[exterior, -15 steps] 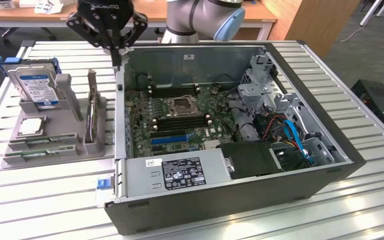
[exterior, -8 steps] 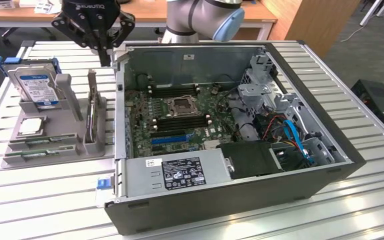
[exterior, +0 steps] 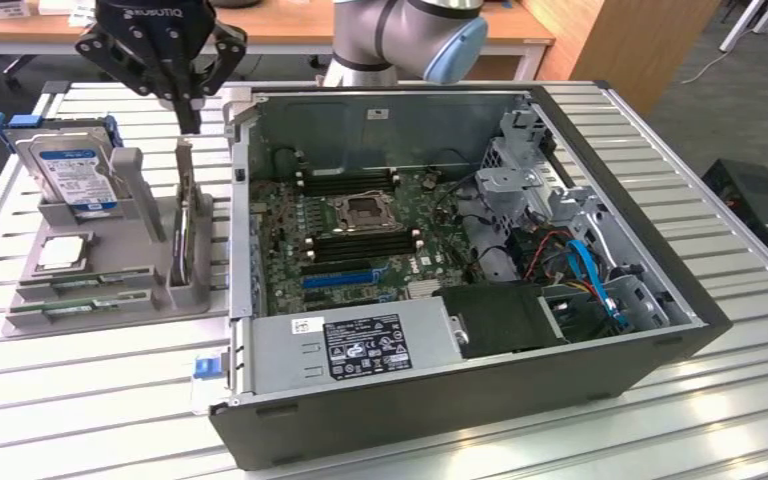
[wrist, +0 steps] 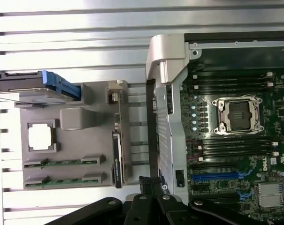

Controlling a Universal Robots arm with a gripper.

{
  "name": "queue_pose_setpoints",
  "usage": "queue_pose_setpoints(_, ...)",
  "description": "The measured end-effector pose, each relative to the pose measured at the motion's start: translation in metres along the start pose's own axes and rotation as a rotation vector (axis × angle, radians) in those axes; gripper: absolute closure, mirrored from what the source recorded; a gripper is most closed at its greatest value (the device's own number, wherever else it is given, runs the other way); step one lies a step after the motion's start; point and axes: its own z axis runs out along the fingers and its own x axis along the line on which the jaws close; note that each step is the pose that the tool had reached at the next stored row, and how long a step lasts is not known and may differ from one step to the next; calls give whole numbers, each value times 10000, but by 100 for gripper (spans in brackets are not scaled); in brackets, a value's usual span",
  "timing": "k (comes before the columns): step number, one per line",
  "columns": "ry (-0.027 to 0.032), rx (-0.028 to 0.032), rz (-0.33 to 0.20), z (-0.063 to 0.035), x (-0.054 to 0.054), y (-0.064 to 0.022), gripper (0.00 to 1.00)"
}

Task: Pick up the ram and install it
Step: 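Reach for the ram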

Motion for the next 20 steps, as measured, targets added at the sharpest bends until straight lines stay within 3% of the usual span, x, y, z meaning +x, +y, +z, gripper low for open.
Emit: queue_pose_setpoints(20, -1, 0, 0, -8, 472, -36, 89)
